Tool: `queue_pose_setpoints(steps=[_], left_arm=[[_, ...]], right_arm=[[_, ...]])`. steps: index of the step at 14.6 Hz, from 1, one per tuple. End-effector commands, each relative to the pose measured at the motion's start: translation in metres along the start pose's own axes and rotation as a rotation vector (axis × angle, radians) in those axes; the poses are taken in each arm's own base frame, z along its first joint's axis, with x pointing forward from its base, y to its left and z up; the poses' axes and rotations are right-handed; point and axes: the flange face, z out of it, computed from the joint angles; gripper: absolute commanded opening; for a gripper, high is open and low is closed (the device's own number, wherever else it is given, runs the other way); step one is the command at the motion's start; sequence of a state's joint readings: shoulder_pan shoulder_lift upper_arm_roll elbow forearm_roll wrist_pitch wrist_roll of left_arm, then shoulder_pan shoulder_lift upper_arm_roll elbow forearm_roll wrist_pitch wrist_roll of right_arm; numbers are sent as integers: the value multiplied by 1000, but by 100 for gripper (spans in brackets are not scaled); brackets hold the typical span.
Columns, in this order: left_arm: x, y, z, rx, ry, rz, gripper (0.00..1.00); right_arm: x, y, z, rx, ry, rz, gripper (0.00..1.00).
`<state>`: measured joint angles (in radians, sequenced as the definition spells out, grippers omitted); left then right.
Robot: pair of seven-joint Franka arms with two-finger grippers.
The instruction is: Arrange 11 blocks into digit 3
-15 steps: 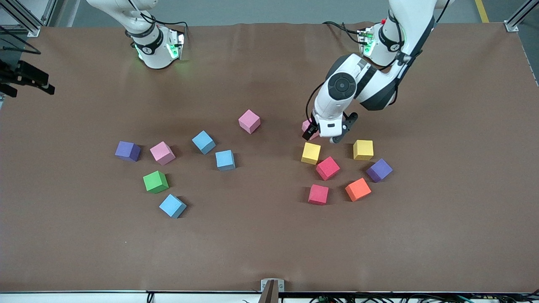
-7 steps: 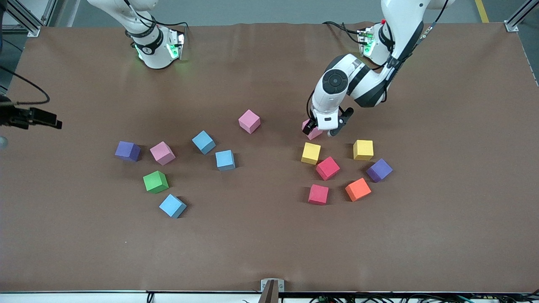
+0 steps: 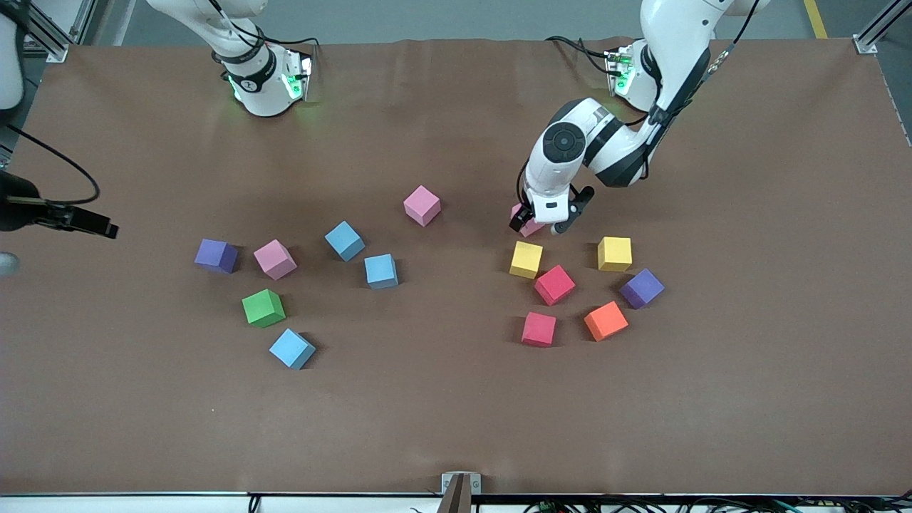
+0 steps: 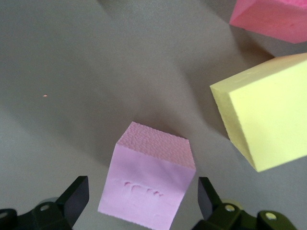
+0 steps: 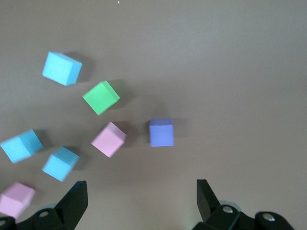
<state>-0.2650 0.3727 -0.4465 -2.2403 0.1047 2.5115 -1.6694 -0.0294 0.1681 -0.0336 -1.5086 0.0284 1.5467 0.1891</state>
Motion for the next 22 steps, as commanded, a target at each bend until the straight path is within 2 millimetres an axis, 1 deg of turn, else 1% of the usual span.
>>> queue_pose_setpoints(steps=[1,2,3,4,5,6,7,8,9,10,11,12,13,14,15,16,17,18,19,20,21,22], left_arm=[[-1,0,3,-8,12,-4,100],[-1,0,4,-5,11,-2,99],[-2,0,5,-7,9,-2,90],[-1,1,6,-19,7,-5,70],[-1,2,7,-20,5,-5,51],[-1,2,7,-20,5,-5,38],[-2,2,6,-21,6,-4,31],[-2,2,6,-23,9,4,29],[-2,4,3,-30,28,29,28],[-3,5,0,-36,47,58,28],[-7,9,-4,-48,63,90,28],[-15,13,-6,-59,78,129,28],[-28,17,-9,-71,93,172,28],[-37,19,-10,-77,100,200,28],[-48,21,-8,-77,103,232,28],[-61,20,-4,-73,105,265,28],[-73,18,-3,-74,111,301,28],[-86,15,3,-63,115,348,28],[-102,12,8,-58,117,391,28],[-114,10,11,-56,128,437,28],[-118,11,16,-54,141,485,27],[-124,17,20,-60,148,529,27]], right_arm=[[-10,-43,15,-6,4,137,100],[-11,-53,23,-9,2,164,100],[-15,-66,31,-14,-2,181,100],[-18,-76,36,-17,-4,196,100],[-22,-91,43,-23,-8,219,100],[-27,-108,51,-30,-13,250,100],[-31,-125,65,-37,-15,281,100],[-40,-148,80,-38,-4,299,100],[-47,-166,95,-37,4,318,100],[-52,-178,111,-28,8,341,100],[-61,-195,126,-21,13,337,100],[-74,-212,140,-21,9,329,100],[-84,-225,147,-18,-3,339,100],[-98,-241,156,-18,-14,348,100],[-112,-256,166,-18,-11,362,100],[-126,-269,181,-10,-2,393,100],[-146,-288,196,-2,6,395,100],[-163,-302,211,8,19,401,100],[-176,-310,226,26,36,420,100],[-190,-319,237,38,47,421,100],[-200,-322,249,44,54,416,100],[-206,-322,259,51,61,416,100]])
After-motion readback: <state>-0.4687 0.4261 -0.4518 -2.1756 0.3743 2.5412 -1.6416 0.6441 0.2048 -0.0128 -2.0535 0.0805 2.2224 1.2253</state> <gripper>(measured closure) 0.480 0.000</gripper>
